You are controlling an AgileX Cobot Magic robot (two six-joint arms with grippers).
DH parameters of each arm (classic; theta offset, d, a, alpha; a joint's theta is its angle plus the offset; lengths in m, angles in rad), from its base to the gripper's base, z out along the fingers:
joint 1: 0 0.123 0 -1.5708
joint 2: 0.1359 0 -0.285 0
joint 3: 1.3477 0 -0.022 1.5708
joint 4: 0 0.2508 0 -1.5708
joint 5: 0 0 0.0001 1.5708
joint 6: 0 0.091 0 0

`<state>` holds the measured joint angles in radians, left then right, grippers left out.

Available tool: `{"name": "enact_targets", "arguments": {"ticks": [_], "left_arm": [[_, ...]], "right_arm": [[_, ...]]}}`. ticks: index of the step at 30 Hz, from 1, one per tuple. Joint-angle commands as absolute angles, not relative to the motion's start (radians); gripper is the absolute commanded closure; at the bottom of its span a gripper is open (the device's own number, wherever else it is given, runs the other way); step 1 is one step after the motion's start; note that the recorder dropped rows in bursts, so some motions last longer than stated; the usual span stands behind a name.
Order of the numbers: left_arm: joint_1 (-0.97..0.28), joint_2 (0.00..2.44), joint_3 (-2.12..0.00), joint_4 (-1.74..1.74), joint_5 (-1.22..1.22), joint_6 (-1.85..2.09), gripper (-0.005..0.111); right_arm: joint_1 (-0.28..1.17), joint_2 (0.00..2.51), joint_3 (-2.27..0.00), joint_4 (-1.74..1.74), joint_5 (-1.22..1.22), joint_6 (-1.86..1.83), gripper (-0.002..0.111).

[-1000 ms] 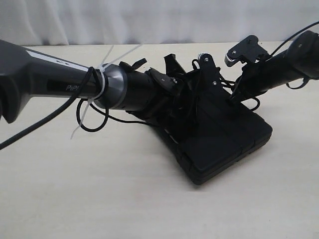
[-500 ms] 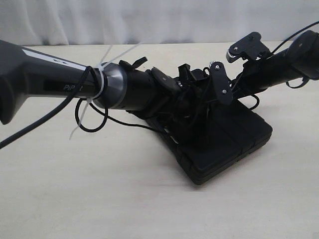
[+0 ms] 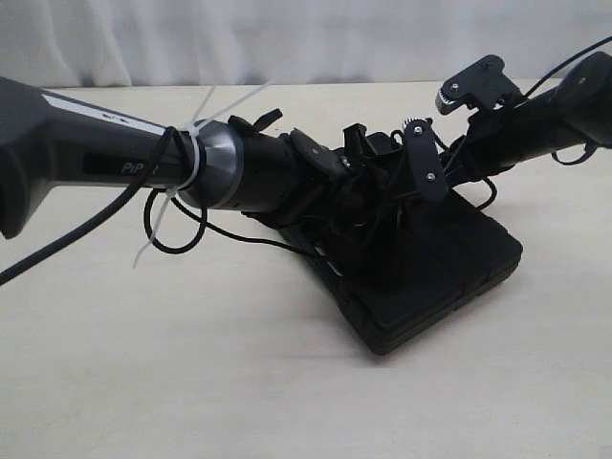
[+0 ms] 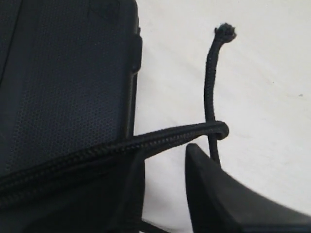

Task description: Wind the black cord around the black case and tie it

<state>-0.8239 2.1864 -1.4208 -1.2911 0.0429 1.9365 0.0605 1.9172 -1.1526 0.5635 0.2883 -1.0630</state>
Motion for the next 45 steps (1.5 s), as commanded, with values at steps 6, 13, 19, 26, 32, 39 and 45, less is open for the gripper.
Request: {"name": "enact_targets", "arguments": {"ticks": [6, 13, 19, 26, 32, 39, 45], "left_arm": [[-0.824, 2.178, -1.420, -1.294, 0.046, 1.936, 0.107], [-0.824, 2.178, -1.420, -1.294, 0.046, 1.936, 0.107], [-0.824, 2.178, -1.420, -1.294, 0.046, 1.936, 0.107], [-0.824, 2.178, -1.420, -1.294, 0.048, 1.936, 0.107], [-0.824, 2.178, -1.420, -1.292, 0.046, 1.936, 0.107], [-0.824, 2.178, -1.420, -1.292, 0.048, 1.936, 0.107], [-0.824, 2.178, -1.420, -1.292, 0.048, 1.936, 0.107]], "right_arm": [[0.061, 1.817, -1.150, 0.557, 0.313, -1.032, 0.080], [0.059, 1.850, -1.251, 0.590, 0.346, -0.708, 0.080], [0.061, 1.979, -1.501, 0.291, 0.643, -0.456, 0.062], [0.061, 2.080, -1.604, 0.276, 0.621, -0.388, 0.061], [0.061, 2.190, -1.683, 0.207, 0.666, -0.352, 0.062], [0.061, 2.256, -1.707, 0.172, 0.614, -0.302, 0.066], [0.061, 2.282, -1.711, 0.175, 0.610, -0.325, 0.080]]}}
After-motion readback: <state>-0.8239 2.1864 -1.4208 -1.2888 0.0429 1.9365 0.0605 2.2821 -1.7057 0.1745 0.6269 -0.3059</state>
